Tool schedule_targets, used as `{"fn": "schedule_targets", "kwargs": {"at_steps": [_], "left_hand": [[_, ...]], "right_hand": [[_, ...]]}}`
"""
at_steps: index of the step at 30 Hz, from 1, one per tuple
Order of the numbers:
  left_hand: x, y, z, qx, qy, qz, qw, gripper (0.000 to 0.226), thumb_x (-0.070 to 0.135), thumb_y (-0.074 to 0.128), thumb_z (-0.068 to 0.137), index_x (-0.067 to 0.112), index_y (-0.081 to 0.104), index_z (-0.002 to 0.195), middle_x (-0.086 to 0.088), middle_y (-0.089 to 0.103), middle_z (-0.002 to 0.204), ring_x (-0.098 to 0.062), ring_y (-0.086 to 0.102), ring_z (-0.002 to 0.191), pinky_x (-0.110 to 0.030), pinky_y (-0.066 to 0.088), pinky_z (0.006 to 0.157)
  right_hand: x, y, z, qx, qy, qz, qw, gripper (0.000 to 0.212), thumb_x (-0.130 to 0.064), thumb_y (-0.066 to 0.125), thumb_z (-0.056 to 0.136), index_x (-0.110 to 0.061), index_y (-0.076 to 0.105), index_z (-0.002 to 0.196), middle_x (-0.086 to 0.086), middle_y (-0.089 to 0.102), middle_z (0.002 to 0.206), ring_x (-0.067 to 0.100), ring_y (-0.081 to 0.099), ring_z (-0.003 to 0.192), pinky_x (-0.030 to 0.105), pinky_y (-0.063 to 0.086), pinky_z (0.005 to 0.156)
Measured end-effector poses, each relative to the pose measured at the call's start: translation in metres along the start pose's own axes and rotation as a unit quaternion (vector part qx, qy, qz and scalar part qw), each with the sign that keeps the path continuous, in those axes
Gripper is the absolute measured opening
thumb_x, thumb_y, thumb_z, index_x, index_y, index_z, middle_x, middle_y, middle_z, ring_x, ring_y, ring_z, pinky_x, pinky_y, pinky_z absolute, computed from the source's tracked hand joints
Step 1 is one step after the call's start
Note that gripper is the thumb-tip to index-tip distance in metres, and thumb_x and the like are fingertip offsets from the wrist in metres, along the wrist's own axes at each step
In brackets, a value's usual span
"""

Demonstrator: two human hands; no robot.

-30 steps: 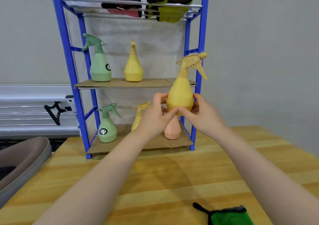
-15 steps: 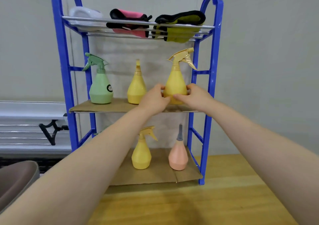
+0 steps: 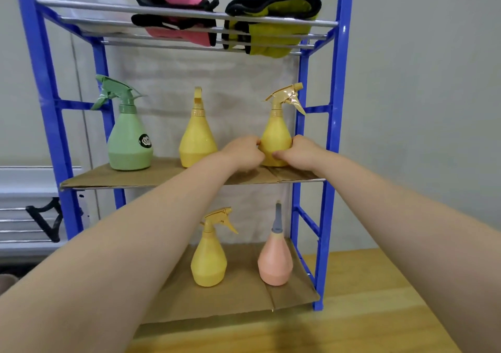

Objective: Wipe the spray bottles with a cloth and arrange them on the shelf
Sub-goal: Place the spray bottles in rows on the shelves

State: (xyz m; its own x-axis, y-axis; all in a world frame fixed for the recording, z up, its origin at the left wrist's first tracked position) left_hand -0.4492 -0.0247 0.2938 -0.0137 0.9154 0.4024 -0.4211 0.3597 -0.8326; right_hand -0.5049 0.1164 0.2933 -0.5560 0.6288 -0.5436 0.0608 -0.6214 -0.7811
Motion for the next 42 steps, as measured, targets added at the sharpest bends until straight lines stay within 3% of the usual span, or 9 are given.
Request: {"fn": "schedule_targets", "kwargs": {"at_steps": [5,10,12,15,17,22,28,32,42], "left_hand": [[-0.001,0.002,0.006,-0.040,-0.001,-0.018,0.999,0.034,0.010,0.045,0.083,0.016,0.064,0.111,-0.010,0.071,0.098,-0.027,0.068,0.087,-0.034,0.053,0.078],[-0.003,-0.002,0.001,-0.032,-0.017,-0.001,0.999,0.020,0.018,0.050,0.088,0.012,0.059,0.105,-0.010,0.067,0.106,-0.025,0.061,0.091,-0.029,0.046,0.072],[-0.002,-0.004,-0.005,-0.026,-0.021,0.012,0.999,0.013,0.019,0.051,0.090,0.013,0.056,0.101,-0.013,0.065,0.109,-0.025,0.058,0.090,-0.028,0.043,0.067],[0.000,-0.005,-0.017,-0.022,-0.019,0.025,0.999,0.046,0.022,0.051,0.092,0.011,0.048,0.136,-0.013,0.053,0.139,-0.028,0.052,0.123,-0.030,0.041,0.094],[0.006,-0.008,-0.031,-0.016,-0.004,0.031,0.999,0.054,0.022,0.049,0.094,0.011,0.038,0.146,-0.012,0.044,0.149,-0.028,0.043,0.135,-0.031,0.036,0.104],[0.010,-0.013,-0.083,0.005,0.047,0.066,0.997,0.050,0.025,0.047,0.096,0.014,0.041,0.145,-0.010,0.046,0.148,-0.029,0.043,0.134,-0.032,0.037,0.103],[-0.032,-0.021,-0.151,0.045,0.082,0.155,0.983,0.049,0.026,0.054,0.090,0.017,0.049,0.138,-0.009,0.054,0.139,-0.029,0.048,0.128,-0.040,0.040,0.103],[-0.062,-0.029,-0.196,0.104,0.075,0.124,0.984,0.051,0.021,0.054,0.090,0.014,0.047,0.140,-0.010,0.051,0.141,-0.029,0.043,0.132,-0.040,0.034,0.108],[-0.164,0.003,-0.285,0.063,-0.034,0.101,0.992,0.049,0.021,0.055,0.090,0.016,0.048,0.138,-0.006,0.047,0.144,-0.028,0.040,0.134,-0.042,0.034,0.109]], "right_hand": [[0.000,0.002,0.003,-0.007,0.008,-0.002,1.000,0.026,-0.038,0.058,0.094,-0.017,0.045,0.103,0.006,0.054,0.096,0.020,0.055,0.091,0.033,0.046,0.082],[0.006,0.004,0.005,0.004,0.027,-0.027,0.999,0.019,-0.024,0.048,0.099,-0.013,0.044,0.084,0.005,0.047,0.080,0.014,0.047,0.070,0.025,0.038,0.060],[0.006,0.004,0.003,0.017,0.033,-0.037,0.999,0.016,-0.025,0.048,0.098,-0.010,0.047,0.092,0.006,0.048,0.079,0.014,0.048,0.069,0.025,0.038,0.058],[0.003,0.005,-0.010,0.017,0.034,-0.062,0.997,0.026,-0.027,0.047,0.097,-0.003,0.050,0.105,0.007,0.051,0.079,0.017,0.050,0.070,0.027,0.041,0.058],[-0.001,0.008,-0.022,0.010,0.013,-0.084,0.996,0.031,-0.025,0.044,0.096,0.002,0.055,0.106,0.010,0.054,0.081,0.022,0.053,0.072,0.032,0.043,0.060],[-0.012,0.022,-0.069,0.034,-0.019,-0.132,0.991,0.043,-0.047,0.039,0.091,-0.010,0.054,0.106,0.008,0.063,0.097,0.028,0.061,0.087,0.043,0.054,0.073],[-0.033,0.049,-0.142,0.064,-0.103,-0.177,0.977,0.046,-0.036,0.045,0.098,-0.001,0.051,0.128,0.020,0.054,0.126,0.037,0.050,0.117,0.042,0.044,0.092],[-0.046,0.073,-0.174,0.071,-0.145,-0.175,0.971,0.054,-0.037,0.043,0.100,-0.004,0.042,0.142,0.014,0.042,0.148,0.030,0.037,0.137,0.040,0.033,0.111],[-0.064,0.177,-0.206,-0.027,-0.124,-0.119,0.985,0.056,-0.041,0.042,0.100,-0.007,0.038,0.144,0.016,0.043,0.147,0.033,0.038,0.135,0.041,0.035,0.106]]}}
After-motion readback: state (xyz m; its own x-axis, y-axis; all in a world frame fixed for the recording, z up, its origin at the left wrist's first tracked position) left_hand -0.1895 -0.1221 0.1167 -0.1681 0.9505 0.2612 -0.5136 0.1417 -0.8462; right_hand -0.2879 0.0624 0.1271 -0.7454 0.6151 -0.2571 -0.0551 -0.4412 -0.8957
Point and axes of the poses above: each hand's wrist, its own z-axis towards the middle knuckle, its own y-axis out of the palm, x = y × z, the point moved 2 cm from there along z, towards the middle knuckle
